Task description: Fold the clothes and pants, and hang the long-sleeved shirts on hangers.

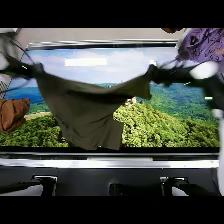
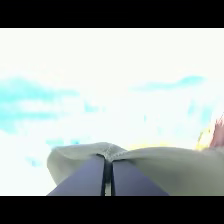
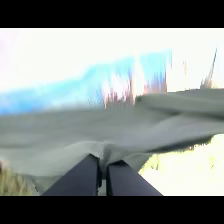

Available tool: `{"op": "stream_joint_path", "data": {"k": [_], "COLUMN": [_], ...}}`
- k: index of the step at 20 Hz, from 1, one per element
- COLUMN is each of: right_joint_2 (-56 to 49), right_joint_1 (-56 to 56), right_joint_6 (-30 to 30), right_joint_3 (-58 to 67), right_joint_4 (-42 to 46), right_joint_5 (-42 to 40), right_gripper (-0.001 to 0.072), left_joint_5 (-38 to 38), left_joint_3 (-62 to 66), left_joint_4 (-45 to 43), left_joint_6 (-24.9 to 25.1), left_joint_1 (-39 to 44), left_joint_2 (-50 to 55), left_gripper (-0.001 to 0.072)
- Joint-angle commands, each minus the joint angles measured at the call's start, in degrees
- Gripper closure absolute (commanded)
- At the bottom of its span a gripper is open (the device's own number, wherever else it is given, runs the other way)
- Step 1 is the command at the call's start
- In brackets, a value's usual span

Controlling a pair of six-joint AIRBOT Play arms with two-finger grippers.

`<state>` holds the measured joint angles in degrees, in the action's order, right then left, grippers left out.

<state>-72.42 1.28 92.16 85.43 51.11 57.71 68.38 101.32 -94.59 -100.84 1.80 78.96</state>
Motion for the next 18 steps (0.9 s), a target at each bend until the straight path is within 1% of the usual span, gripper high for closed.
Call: {"op": "stream_joint_path", "data": {"k": [1, 4, 5, 8, 10, 12, 14, 16, 18], "right_joint_2": [14.4, 27.06, 31.12, 38.97, 40.83, 39.71, 35.98, 29.64, 21.44], "right_joint_1": [-4.87, -5.53, -5.53, -5.53, -5.53, -5.53, -5.53, -5.53, -5.53], "right_joint_6": [0.22, 0.26, 1.27, 9.62, 11.32, 11.98, 12.33, 13.18, 13.14], "right_joint_3": [8.85, 12.07, 12.07, 12.07, 12.07, 12.04, 12.04, 12.04, 12.04], "right_joint_4": [6.38, 13.66, 15.87, 24.06, 26.14, 26.25, 25.94, 25.79, 25.77], "right_joint_5": [4.2, 3.3, 2.34, 0.81, -0.09, -0.81, -0.37, 1.53, 3.85], "right_gripper": [0.0683, 0.0683, 0.0683, 0.0683, 0.0683, 0.0683, 0.0683, 0.0683, 0.0683], "left_joint_5": [-0.46, -0.39, -0.42, -0.39, -0.39, -0.39, -0.39, -0.37, -0.37], "left_joint_3": [5.53, 5.66, 5.66, 5.64, 5.64, 5.64, 5.64, 5.62, 5.62], "left_joint_4": [-3.58, -3.61, -3.61, -3.61, -3.65, -4.04, -3.98, -3.48, -3.37], "left_joint_6": [0.5, 0.28, 0.28, 0.28, -0.76, -1.84, -1.81, -1.62, -1.62], "left_joint_1": [-0.04, -0.04, -0.04, -0.04, -0.04, -0.04, -0.04, -0.04, -0.04], "left_joint_2": [-13.6, -26.49, -30.32, -38.05, -40.74, -40.52, -37.29, -31.54, -23.67], "left_gripper": [0.0693, 0.0693, 0.0693, 0.0693, 0.0693, 0.0693, 0.0693, 0.0693, 0.0693]}}
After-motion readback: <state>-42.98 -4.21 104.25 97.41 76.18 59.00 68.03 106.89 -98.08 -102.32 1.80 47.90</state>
